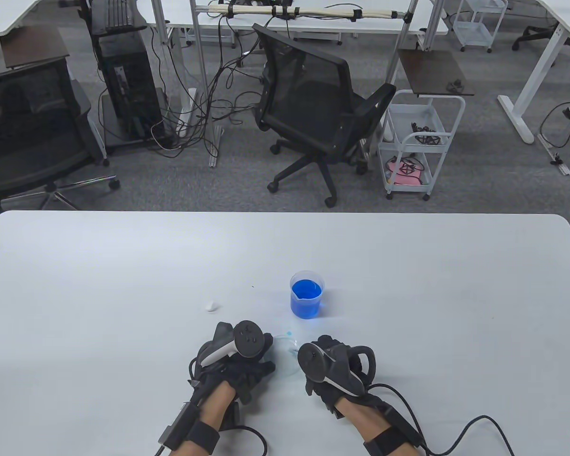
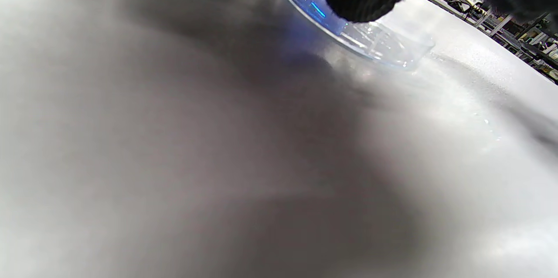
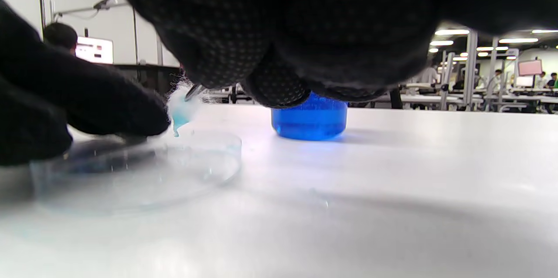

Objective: Dip tweezers-held cotton tuft into dye solution and dot onto culture dish

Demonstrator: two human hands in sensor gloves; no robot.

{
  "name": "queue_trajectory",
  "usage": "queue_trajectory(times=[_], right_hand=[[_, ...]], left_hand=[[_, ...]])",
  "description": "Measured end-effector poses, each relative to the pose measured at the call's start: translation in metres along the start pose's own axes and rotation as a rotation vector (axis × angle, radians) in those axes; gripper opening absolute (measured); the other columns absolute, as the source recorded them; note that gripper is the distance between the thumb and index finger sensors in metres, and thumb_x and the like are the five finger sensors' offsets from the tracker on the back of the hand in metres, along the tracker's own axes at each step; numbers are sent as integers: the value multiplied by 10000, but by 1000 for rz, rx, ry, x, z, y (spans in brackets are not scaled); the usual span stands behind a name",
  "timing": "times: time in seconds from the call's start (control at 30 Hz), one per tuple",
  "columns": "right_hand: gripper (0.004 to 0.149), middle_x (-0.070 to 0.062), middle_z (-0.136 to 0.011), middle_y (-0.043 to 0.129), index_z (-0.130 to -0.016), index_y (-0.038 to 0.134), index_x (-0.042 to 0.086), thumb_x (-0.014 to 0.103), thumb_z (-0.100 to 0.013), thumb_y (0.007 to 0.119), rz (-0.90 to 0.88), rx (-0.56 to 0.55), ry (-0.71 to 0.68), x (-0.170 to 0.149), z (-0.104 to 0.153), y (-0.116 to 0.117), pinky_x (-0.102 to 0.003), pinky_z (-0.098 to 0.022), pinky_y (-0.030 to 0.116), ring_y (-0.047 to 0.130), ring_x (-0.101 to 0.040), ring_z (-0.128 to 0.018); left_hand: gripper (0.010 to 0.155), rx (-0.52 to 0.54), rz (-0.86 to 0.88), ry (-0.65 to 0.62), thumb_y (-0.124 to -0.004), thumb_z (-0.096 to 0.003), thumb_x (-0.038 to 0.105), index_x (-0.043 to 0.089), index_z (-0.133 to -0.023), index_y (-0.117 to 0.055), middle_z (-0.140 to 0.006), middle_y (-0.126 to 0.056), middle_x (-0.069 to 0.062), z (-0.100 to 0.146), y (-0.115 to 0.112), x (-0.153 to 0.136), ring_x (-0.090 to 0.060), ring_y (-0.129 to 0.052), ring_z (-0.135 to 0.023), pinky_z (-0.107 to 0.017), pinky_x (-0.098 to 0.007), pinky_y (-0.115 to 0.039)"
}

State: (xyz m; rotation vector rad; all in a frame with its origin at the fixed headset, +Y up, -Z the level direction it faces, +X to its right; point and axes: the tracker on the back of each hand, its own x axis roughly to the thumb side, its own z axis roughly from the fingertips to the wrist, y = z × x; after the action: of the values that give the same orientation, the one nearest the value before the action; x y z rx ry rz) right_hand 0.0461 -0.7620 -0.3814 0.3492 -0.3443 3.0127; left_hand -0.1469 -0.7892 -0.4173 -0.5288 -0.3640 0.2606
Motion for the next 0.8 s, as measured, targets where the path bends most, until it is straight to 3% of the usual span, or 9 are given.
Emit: queue_trajectory(times=[0.23,0.57,0.8], right_hand=[[398,-232,-518,1035,-503,1072,16,285,-251,923,53,54,-13,5,-3,19,-330,-79,906,996,-168,-189],[398,-233,-518,1033,-504,1071,16,285,-251,923,-21,-49,-3,2,3,-11,-330,-78,905,996,-167,-185],[398,-234,-519,1033,-504,1072,17,286,-251,923,19,9,-24,9,2,4,-330,-78,905,996,-167,-187]], left_hand=[[697,0,0,0,-679,-617,447,227,-1162,-306,-1229,-207,-270,0,0,0,-573,-179,-1047,-651,-783,-183],[696,-1,0,0,-678,-617,446,226,-1162,-305,-1227,-205,-272,0,0,0,-573,-183,-1047,-651,-783,-186],[697,0,-2,-2,-679,-617,444,221,-1162,-306,-1227,-208,-274,0,0,0,-574,-183,-1047,-652,-783,-186]])
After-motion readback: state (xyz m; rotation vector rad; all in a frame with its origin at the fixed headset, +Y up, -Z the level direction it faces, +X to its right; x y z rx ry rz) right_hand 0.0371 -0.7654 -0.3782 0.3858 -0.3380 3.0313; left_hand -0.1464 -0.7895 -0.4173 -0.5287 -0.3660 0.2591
